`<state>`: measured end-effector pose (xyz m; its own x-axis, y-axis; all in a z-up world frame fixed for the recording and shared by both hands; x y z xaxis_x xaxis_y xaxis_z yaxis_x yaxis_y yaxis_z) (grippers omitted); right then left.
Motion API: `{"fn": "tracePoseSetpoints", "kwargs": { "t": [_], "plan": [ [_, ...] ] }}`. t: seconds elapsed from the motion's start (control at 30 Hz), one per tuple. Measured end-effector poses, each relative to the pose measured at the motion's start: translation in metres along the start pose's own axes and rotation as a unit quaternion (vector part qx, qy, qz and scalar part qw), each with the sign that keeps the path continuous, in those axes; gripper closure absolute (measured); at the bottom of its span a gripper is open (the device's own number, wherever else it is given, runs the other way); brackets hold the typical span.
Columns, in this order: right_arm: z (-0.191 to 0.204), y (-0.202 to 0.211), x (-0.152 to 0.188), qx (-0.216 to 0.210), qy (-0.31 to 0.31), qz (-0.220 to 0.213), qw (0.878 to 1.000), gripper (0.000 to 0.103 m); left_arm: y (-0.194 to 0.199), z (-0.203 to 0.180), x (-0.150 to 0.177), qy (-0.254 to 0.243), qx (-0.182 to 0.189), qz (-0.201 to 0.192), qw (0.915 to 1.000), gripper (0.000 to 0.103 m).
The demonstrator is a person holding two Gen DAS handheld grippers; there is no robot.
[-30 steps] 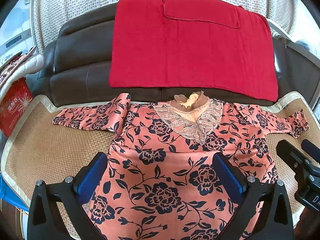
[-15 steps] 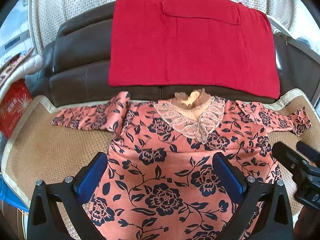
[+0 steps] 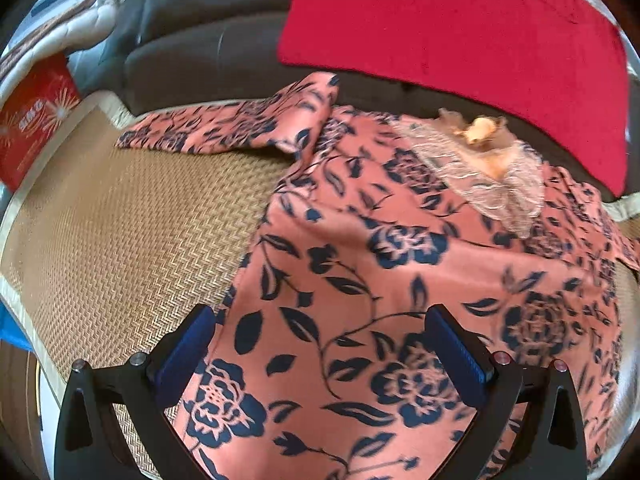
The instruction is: Fold small clothes
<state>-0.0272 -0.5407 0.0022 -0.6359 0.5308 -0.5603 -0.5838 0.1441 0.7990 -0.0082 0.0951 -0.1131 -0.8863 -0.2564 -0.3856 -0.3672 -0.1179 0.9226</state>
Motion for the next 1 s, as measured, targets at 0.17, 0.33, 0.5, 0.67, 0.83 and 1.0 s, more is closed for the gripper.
{"fn": "tracePoseSetpoints", "kwargs": {
  "t": [0.17,0.33,0.5,0.67,0.83,1.0],
  "plan": [
    [-0.032,-0.045,-0.063,0.101,0.015,0.017,0.995,0.005,-0.014,0.007,-0.004,0.005,-0.016,0.006,0.9998,0.000],
    [-0.032,-0.090,-0.073,0.135,0.020,0.055,0.989,0.059,-0.028,0.012,-0.007,0.004,-0.023,0.014,0.9996,0.000],
    [-0.003,-0.083,-0.069,0.124,0.021,0.075,0.989,0.095,-0.032,0.026,-0.010,0.019,-0.010,0.007,0.9997,0.000],
    [0.102,-0.004,-0.063,-0.018,0.052,0.033,0.998,0.095,-0.031,0.052,-0.007,0.046,0.011,-0.004,0.9989,0.000],
    [0.257,0.088,-0.018,-0.215,0.072,0.021,0.974,0.094,-0.019,0.085,0.000,0.090,0.032,-0.016,0.9953,0.000],
    [0.386,0.129,0.085,-0.366,0.088,0.056,0.925,0.086,-0.005,0.105,0.004,0.107,0.037,-0.027,0.9932,0.000]
  ]
}}
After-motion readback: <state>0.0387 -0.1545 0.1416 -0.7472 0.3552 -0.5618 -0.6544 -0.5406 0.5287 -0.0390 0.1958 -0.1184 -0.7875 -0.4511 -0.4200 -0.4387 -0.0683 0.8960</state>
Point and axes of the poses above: each gripper's, at about its wrist camera, not at the fingertips, and y roughly against the way its jaws point, z to its left, x to its underside, the point moved 3 cm from there along -y, roughly the way its jaws point, and after that the axes turned 8 degrees about z, right-handed, at the moved point
